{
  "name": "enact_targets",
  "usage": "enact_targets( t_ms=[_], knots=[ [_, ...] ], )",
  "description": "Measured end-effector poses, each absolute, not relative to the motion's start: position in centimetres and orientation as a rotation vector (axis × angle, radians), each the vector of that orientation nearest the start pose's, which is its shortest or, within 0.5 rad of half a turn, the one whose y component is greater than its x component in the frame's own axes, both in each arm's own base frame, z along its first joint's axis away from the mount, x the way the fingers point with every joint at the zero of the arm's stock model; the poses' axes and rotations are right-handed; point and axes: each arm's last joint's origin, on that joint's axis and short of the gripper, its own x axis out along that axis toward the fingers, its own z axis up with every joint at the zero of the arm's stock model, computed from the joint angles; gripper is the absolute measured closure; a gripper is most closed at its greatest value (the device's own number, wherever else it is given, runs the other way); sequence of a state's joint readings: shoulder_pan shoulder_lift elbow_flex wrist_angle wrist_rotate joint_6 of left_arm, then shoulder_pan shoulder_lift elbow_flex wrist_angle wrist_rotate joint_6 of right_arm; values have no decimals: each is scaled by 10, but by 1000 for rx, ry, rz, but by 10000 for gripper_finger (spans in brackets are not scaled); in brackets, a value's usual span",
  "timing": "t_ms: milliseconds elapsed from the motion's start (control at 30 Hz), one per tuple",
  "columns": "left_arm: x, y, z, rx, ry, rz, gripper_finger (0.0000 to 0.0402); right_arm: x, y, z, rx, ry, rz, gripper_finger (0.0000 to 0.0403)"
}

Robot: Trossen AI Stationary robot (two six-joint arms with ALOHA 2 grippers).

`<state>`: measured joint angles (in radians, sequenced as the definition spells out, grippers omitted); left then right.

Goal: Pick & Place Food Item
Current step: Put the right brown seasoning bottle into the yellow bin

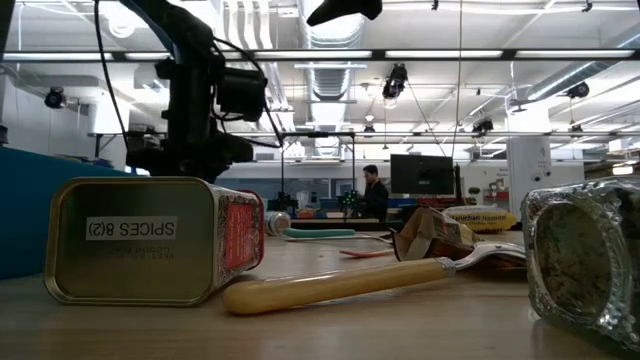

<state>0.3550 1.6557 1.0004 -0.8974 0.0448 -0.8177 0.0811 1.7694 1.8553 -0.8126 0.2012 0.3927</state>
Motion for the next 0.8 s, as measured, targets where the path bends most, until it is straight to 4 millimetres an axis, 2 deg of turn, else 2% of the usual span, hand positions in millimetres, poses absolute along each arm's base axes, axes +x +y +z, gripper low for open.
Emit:
enact_targets(
  t_ms=[233,467,800],
  knots=[
    [258,94,162,-932,1349,845,217,381,25,381,272,682,-252,49],
    [248,90,149,-953,1394,852,217,379,25,384,268,675,-250,49],
    [250,90,148,-965,1367,838,212,379,25,384,264,675,-249,49]
  ],
)
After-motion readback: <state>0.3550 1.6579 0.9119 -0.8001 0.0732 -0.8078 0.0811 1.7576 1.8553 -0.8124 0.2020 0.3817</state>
